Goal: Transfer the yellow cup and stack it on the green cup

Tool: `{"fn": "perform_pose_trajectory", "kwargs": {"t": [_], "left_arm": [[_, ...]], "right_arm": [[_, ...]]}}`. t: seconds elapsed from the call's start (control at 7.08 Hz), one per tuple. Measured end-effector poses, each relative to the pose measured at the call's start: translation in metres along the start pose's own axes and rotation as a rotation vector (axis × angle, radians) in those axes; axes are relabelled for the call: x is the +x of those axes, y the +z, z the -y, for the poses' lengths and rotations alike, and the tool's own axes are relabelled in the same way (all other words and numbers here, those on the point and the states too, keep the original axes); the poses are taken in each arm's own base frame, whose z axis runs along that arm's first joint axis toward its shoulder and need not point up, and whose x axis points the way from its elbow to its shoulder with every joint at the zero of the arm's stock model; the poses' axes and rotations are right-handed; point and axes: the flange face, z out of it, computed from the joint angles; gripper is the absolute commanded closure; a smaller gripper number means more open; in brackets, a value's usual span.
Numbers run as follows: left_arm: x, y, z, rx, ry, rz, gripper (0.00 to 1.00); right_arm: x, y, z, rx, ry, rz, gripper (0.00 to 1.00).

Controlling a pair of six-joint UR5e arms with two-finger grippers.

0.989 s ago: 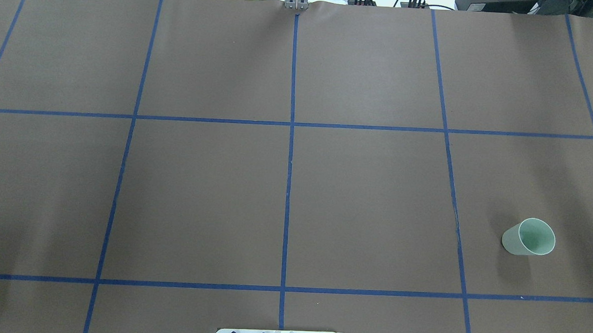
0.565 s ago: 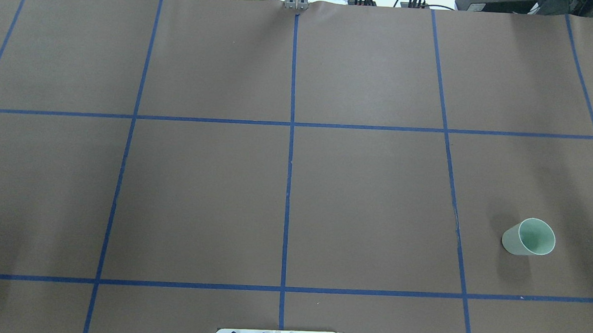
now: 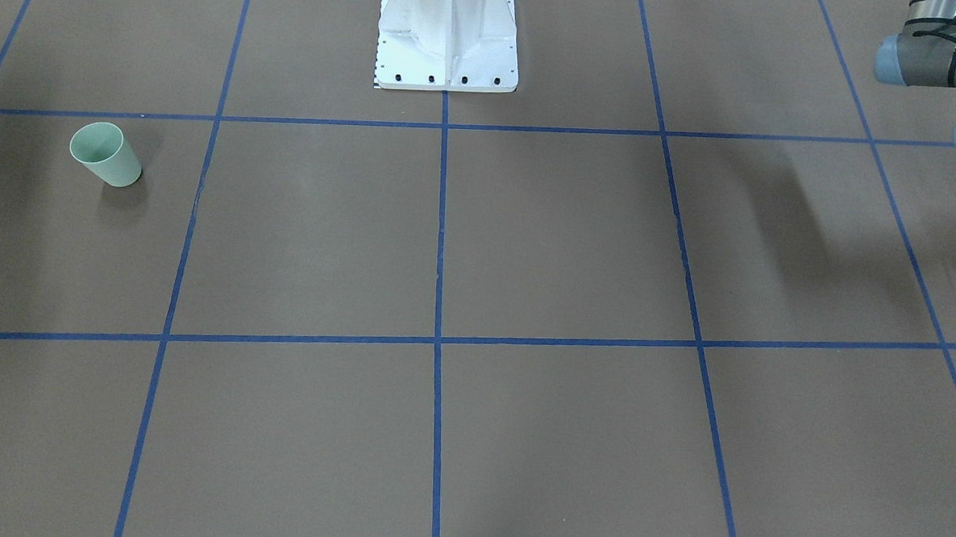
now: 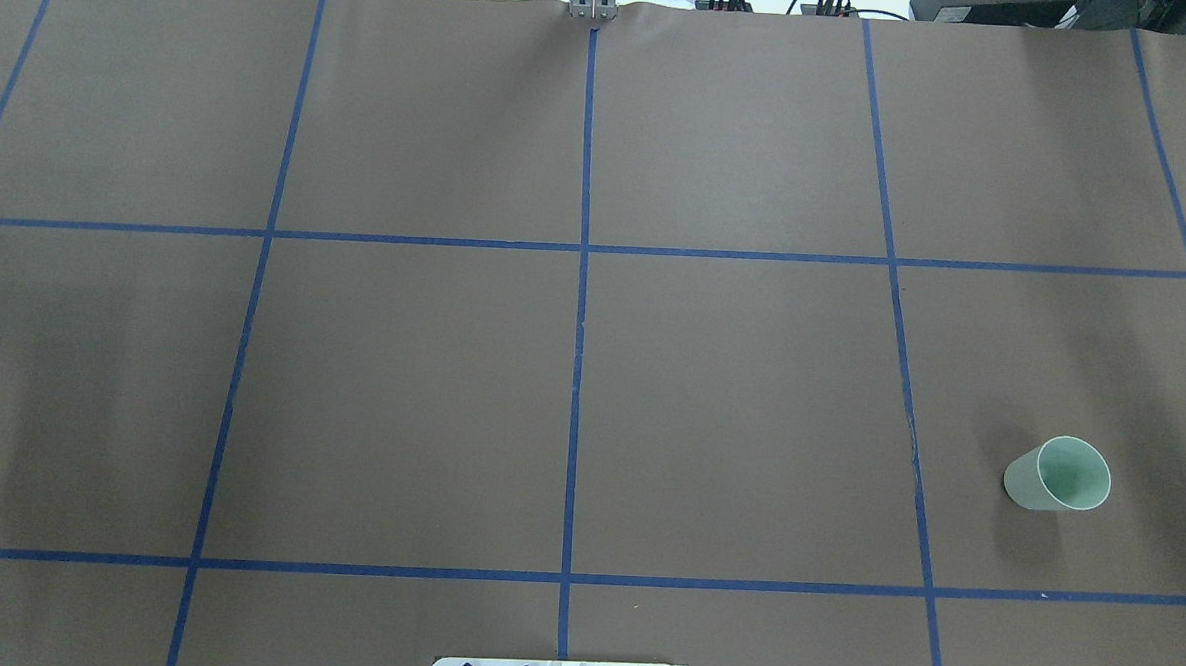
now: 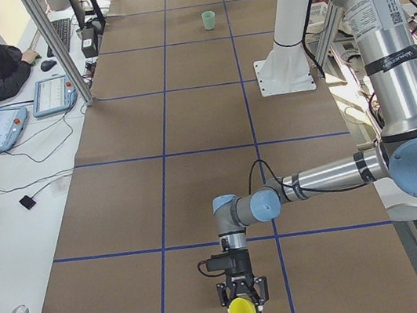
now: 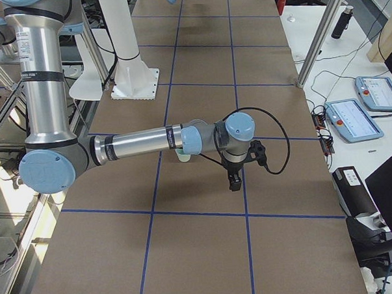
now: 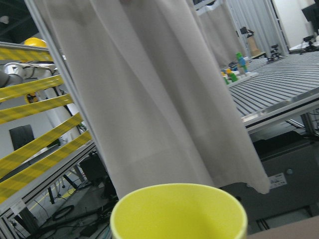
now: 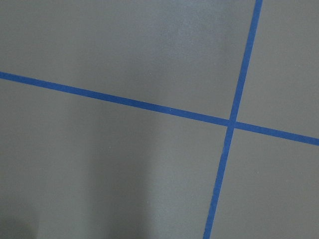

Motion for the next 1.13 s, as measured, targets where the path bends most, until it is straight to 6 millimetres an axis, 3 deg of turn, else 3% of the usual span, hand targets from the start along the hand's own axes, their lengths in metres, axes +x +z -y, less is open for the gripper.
{"fn": "perform_pose_trajectory", "kwargs": {"t": [0.28, 0.42, 0.71, 0.85, 1.13], "left_arm": [[0.035, -0.037, 0.083, 0.043, 0.143, -0.209, 1.00], [0.049, -0.060, 0.107, 0.088, 0.185, -0.318, 1.00], [0.069, -0.118, 0.133, 0.144, 0.286, -0.582, 1.00], [0.070, -0.163, 0.141, 0.139, 0.367, -0.753, 1.00], [0.059, -0.253, 0.150, 0.122, 0.512, -1.113, 1.00]], "right_arm": [[-0.008, -0.006, 0.009, 0.014, -0.014, 0.003, 0.00], [-0.015, -0.007, 0.015, 0.020, -0.032, 0.000, 0.00], [-0.024, -0.002, 0.021, 0.013, -0.050, 0.002, 0.00], [-0.038, 0.001, 0.030, 0.008, -0.040, 0.010, 0.00], [-0.107, 0.015, 0.069, -0.010, 0.013, 0.040, 0.00]]}}
